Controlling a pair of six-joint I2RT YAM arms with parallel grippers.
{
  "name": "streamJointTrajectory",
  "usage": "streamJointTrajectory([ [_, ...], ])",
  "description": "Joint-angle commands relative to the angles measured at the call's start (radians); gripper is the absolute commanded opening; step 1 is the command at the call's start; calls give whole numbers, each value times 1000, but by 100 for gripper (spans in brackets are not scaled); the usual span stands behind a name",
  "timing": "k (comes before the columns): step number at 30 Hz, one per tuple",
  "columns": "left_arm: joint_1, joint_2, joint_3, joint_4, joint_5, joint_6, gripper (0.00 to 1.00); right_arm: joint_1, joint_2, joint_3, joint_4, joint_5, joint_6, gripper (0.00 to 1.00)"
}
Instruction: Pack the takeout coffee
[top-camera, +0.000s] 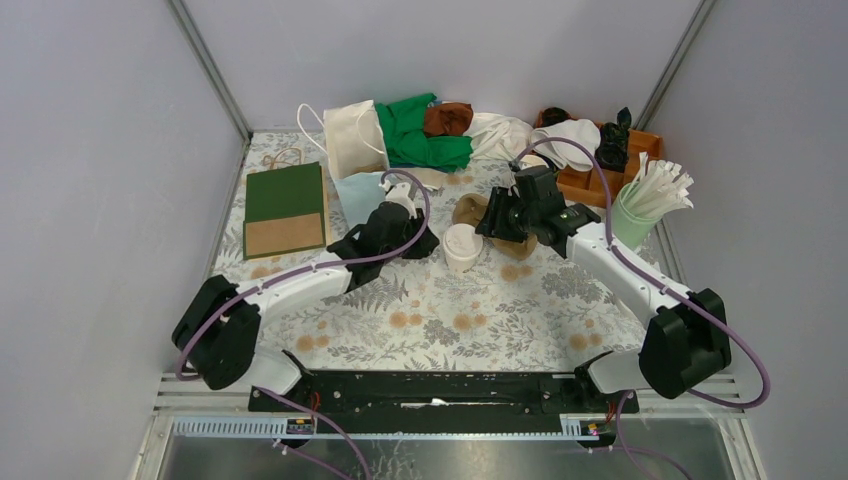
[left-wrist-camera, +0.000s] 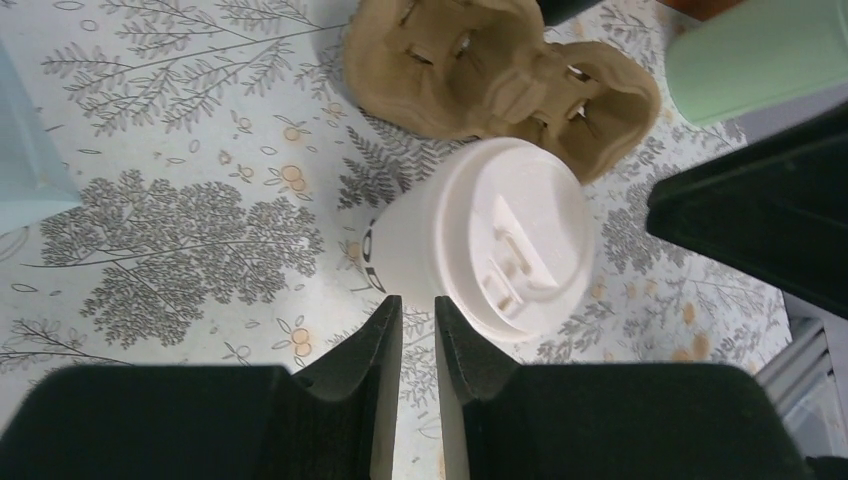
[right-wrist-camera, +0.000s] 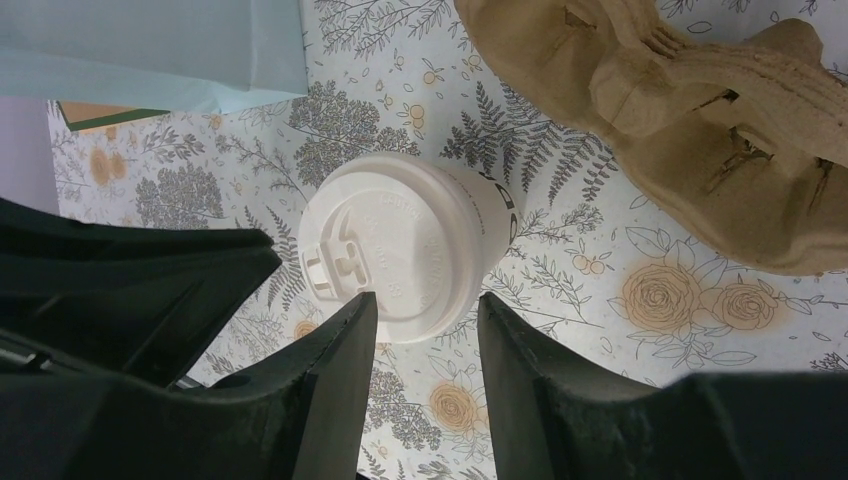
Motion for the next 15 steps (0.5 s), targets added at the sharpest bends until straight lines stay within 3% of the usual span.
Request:
streamJointTrajectory([
  [1, 25, 19, 56, 79, -11, -4, 22, 4, -24, -8, 51, -22, 4, 49],
  [15, 64, 90, 72, 144, 111, -34, 23, 4, 50, 10, 35, -43, -16, 48],
])
